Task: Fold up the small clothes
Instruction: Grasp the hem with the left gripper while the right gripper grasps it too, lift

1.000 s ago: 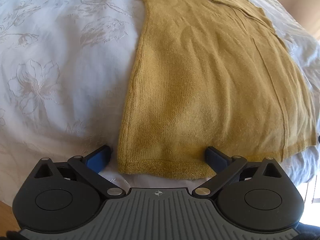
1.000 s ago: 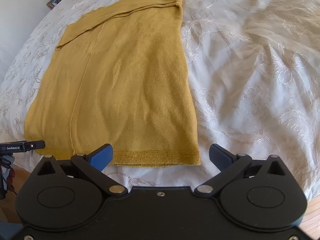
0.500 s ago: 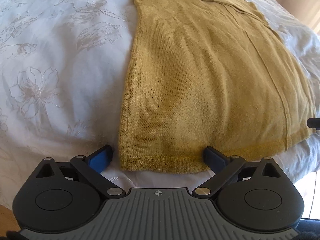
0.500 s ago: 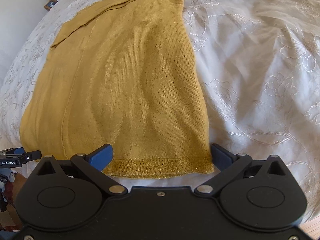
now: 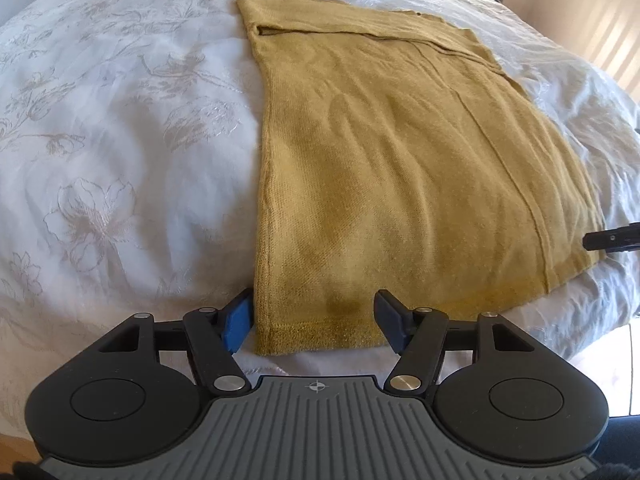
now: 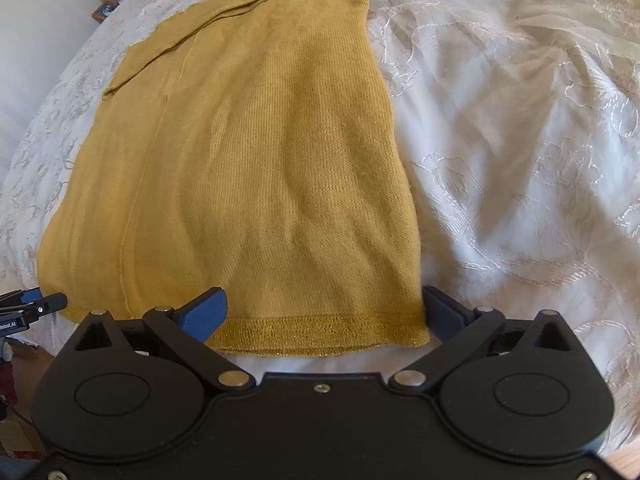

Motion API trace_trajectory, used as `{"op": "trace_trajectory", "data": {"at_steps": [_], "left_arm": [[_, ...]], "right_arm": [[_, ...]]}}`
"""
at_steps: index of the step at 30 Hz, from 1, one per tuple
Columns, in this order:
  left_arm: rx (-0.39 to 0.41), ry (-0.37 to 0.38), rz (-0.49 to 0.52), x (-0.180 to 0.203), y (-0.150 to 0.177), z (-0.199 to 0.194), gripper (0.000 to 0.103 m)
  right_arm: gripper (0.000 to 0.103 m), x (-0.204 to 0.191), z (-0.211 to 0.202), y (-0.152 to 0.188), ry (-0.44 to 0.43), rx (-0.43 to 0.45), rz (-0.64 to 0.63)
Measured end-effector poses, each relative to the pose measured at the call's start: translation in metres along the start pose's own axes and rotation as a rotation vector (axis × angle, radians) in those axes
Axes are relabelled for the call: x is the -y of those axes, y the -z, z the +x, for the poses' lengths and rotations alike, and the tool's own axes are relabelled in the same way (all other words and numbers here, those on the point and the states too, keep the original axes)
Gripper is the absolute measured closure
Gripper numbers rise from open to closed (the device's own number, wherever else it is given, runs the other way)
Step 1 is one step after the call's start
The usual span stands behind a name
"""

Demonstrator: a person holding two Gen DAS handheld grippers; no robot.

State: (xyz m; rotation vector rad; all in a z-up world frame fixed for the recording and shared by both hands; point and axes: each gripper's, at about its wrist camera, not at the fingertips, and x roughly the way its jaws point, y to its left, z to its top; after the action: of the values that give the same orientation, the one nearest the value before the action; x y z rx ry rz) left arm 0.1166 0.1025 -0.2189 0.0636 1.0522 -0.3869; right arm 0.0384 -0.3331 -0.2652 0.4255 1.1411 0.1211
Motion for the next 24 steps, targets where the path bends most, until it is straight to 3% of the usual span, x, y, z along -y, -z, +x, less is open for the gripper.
{"op": "trace_trajectory", "data": {"at_steps": [4, 6, 7, 8, 9, 10, 12, 13, 18, 24], "left_arm": [[0.027, 0.024, 0.019, 0.004, -0.005, -0.003, 0.040], [0.021, 0.032, 0.015, 0.005, -0.008, 0.001, 0.041], [0.019, 0.034, 0.010, 0.005, -0.009, 0.001, 0.048], [0.017, 0.033, 0.004, 0.005, -0.011, 0.004, 0.056], [0.019, 0.019, -0.001, 0.005, -0.011, 0.003, 0.075], [0.023, 0.004, -0.005, 0.005, -0.012, 0.003, 0.088], [0.020, 0.015, -0.028, 0.003, -0.014, 0.004, 0.091], [0.013, 0.027, -0.033, 0.002, -0.015, 0.005, 0.096], [0.030, 0.054, -0.041, -0.001, -0.020, -0.004, 0.096], [0.121, 0.139, -0.167, -0.011, -0.037, -0.027, 0.096]], "right_arm": [[0.004, -0.003, -0.002, -0.001, 0.018, 0.005, -0.009], [0.014, -0.006, -0.002, -0.003, 0.025, 0.021, 0.010], [0.017, -0.004, -0.004, -0.003, 0.016, 0.028, 0.024], [0.026, -0.002, -0.006, -0.003, 0.007, 0.035, 0.041], [0.040, 0.000, -0.007, -0.004, 0.002, 0.040, 0.055], [0.049, 0.002, -0.009, -0.004, 0.000, 0.042, 0.065], [0.085, 0.006, -0.012, -0.004, -0.017, 0.047, 0.084], [0.086, 0.009, -0.014, -0.004, -0.040, 0.048, 0.098], [0.088, 0.010, -0.032, -0.004, -0.101, 0.094, 0.127], [0.088, 0.005, -0.064, -0.013, -0.160, 0.194, 0.156]]}}
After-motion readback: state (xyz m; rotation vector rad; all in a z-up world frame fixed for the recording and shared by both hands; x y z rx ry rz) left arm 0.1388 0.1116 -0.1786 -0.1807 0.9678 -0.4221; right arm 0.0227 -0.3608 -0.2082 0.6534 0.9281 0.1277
